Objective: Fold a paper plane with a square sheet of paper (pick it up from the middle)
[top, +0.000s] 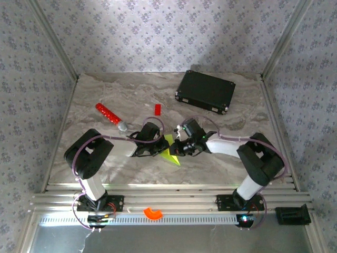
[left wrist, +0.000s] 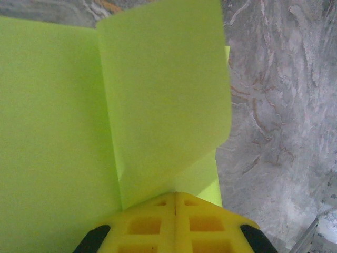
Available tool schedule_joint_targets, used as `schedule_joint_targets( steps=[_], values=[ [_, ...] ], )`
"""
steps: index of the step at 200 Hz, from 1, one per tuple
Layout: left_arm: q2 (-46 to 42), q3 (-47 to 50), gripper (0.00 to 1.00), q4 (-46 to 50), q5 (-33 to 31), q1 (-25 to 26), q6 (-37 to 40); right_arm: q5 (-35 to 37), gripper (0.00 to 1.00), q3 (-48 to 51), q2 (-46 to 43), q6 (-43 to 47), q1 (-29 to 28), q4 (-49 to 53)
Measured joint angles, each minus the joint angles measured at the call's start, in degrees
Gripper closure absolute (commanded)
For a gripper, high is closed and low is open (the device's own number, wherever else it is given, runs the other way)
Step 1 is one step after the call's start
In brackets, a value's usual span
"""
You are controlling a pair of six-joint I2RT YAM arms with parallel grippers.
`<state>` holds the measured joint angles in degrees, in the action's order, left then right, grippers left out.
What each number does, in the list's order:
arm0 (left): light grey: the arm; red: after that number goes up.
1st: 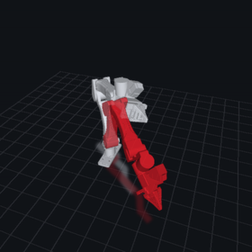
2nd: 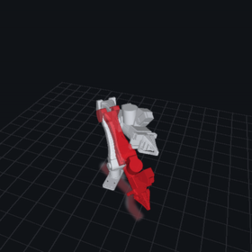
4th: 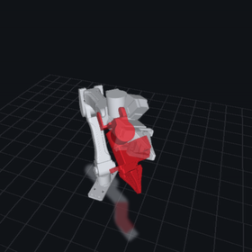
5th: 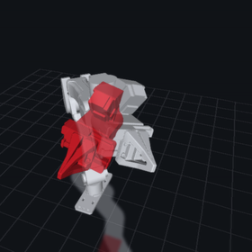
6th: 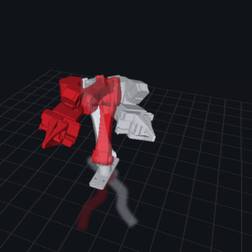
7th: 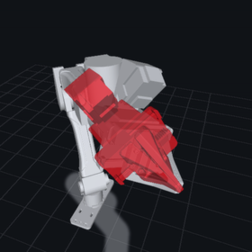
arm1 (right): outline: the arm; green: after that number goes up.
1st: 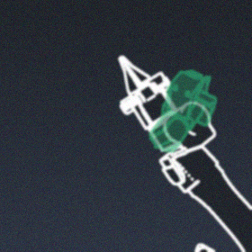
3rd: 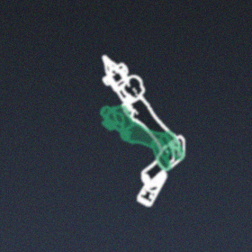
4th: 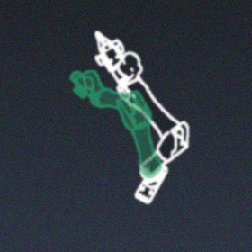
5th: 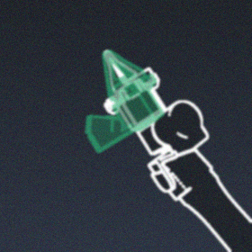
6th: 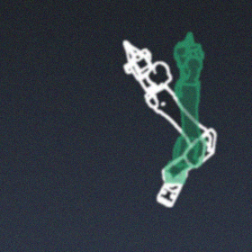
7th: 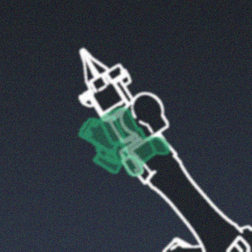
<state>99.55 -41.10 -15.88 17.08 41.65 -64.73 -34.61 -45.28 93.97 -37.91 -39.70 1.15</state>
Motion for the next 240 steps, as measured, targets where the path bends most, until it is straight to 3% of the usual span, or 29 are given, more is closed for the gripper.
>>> schedule_joint_targets(
  steps=[49,121,240],
  values=[
    [0.0,0.0,0.94,0.0,0.0,0.0,0.2,1.2,0.99,1.2,3.6,0.3,-0.9,2.0],
    [0.0,0.1,0.94,0.1,0.5,0.1,0.2,1.4,0.98,8.4,1.0,0.2,-1.2,-7.3],
    [0.0,0.1,0.94,0.3,1.3,0.4,0.2,3.1,0.98,19.8,-11.4,0.3,-1.0,-6.1]
  ],
)
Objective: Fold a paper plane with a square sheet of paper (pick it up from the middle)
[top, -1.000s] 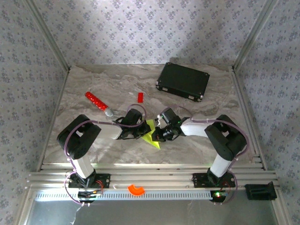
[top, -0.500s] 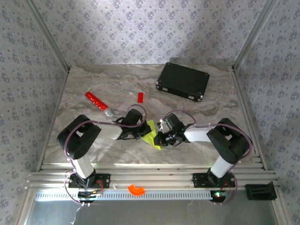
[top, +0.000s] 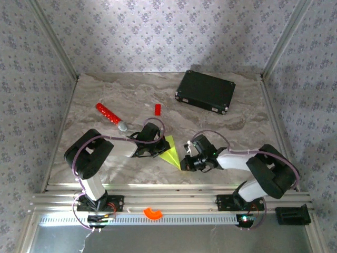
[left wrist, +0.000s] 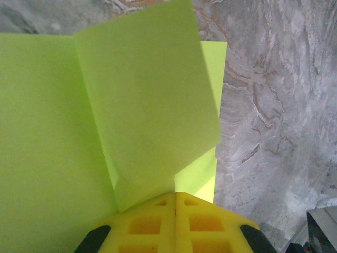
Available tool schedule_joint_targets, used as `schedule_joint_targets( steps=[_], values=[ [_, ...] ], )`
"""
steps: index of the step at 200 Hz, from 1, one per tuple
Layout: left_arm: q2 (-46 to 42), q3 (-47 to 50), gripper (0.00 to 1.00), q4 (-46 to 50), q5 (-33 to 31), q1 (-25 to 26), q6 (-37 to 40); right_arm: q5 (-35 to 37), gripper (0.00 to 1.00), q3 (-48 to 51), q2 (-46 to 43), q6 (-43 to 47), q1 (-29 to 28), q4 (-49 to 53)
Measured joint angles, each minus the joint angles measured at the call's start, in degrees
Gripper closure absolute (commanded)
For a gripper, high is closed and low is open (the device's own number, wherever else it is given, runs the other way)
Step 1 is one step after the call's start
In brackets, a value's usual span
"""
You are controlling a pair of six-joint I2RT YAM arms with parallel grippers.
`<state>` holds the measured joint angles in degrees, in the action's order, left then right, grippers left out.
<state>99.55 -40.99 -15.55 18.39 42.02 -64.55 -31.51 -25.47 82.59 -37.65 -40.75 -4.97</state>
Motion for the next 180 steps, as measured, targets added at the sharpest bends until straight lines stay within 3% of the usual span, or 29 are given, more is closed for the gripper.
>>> schedule_joint_targets(
  steps=[57,90,135,180],
  values=[
    [0.0,0.0,0.94,-0.1,-0.5,0.0,0.0,0.2,0.98,0.4,-5.2,-0.1,0.2,7.6],
    [0.0,0.0,0.94,-0.1,-0.5,0.0,0.0,-0.5,1.0,-4.7,-7.3,-0.5,2.7,10.4],
    [0.0,0.0,0.94,-0.1,-0.5,0.0,0.0,-1.9,1.0,-16.0,4.5,-1.6,3.0,8.3],
    [0.0,0.0,0.94,-0.2,-0.5,0.0,0.0,-1.9,1.0,-21.2,14.2,-2.0,1.7,7.6]
  ],
)
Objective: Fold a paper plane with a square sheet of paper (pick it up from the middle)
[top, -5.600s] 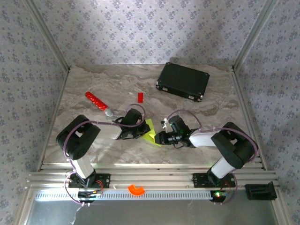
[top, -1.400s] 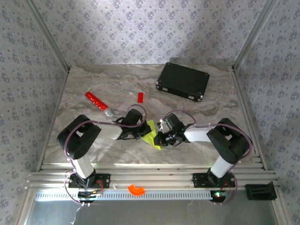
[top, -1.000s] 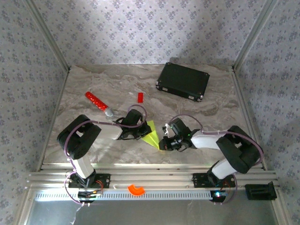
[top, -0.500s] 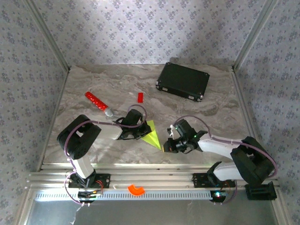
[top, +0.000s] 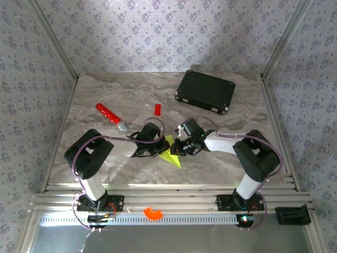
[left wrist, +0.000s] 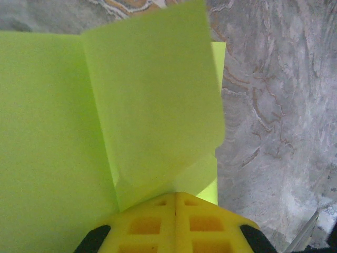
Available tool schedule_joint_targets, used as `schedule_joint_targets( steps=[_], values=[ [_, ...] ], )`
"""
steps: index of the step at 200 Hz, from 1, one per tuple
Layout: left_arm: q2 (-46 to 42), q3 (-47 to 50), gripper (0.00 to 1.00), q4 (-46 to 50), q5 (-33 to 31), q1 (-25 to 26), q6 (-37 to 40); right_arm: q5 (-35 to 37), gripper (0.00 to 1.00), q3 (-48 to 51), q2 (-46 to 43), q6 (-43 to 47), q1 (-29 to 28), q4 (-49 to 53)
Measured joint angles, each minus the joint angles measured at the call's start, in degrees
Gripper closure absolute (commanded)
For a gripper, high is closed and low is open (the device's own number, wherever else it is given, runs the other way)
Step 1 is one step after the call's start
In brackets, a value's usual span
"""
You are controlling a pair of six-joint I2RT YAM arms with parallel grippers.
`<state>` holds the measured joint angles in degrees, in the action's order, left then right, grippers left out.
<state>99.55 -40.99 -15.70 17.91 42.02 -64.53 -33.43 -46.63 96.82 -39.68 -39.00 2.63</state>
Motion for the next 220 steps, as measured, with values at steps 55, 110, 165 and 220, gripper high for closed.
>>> schedule_joint_targets(
  steps=[55,110,165,220],
  values=[
    [0.0,-0.2,0.94,0.3,0.1,0.0,0.5,-0.5,1.0,4.7,2.1,0.0,0.1,-5.4],
    [-1.5,-2.4,0.87,5.6,-0.7,0.0,4.3,-2.8,1.0,13.2,-0.1,-2.1,0.9,-18.0],
    [-5.6,-2.8,0.94,6.7,-2.5,2.6,4.6,-3.7,1.0,14.3,-1.2,-3.3,1.4,-18.5],
    [-0.7,-0.7,0.95,2.5,-1.5,2.5,2.1,-4.1,1.0,14.4,-1.2,-3.4,1.7,-18.3]
  ],
)
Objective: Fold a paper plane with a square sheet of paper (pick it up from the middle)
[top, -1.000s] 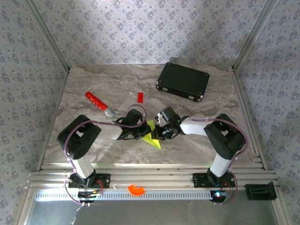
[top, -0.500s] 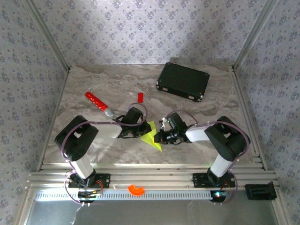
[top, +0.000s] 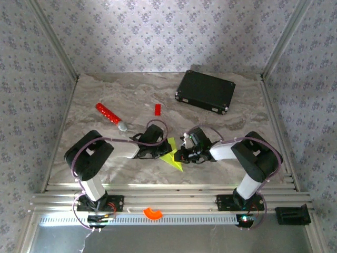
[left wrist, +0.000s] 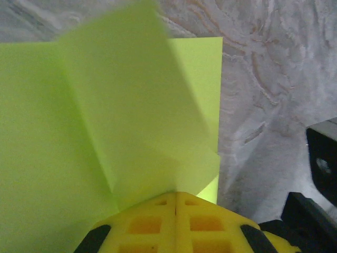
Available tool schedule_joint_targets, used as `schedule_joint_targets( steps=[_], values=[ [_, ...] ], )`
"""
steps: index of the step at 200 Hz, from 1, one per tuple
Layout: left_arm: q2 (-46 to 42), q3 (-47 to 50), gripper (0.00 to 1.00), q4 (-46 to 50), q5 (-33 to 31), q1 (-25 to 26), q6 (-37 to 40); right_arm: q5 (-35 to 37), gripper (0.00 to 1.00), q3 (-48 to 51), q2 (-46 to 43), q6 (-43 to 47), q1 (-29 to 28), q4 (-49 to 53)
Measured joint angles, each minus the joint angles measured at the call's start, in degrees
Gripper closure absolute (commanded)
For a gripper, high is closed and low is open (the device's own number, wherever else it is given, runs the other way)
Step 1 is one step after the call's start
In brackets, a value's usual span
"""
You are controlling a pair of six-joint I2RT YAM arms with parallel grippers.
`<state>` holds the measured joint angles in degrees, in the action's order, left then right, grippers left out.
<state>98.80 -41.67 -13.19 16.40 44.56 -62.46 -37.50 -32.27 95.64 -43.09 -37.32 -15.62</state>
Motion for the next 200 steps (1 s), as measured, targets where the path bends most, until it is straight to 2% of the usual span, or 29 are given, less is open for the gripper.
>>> schedule_joint_targets(
  steps=[85,111,165,200],
  values=[
    [0.3,-1.2,0.96,2.5,2.7,-10.8,4.0,-0.8,1.0,1.5,0.0,0.5,0.5,-1.5],
    [0.4,-2.0,0.95,4.0,2.6,-12.6,5.0,-1.3,1.0,2.0,-0.3,0.5,1.0,-1.8],
    [-4.0,-3.6,0.93,9.1,0.4,-11.7,6.3,-2.8,1.0,1.8,-0.8,1.3,2.2,-0.2],
    [-6.0,-4.3,0.92,8.6,0.1,-6.8,6.5,-3.1,1.0,1.6,-0.9,2.0,2.5,1.2]
  ],
)
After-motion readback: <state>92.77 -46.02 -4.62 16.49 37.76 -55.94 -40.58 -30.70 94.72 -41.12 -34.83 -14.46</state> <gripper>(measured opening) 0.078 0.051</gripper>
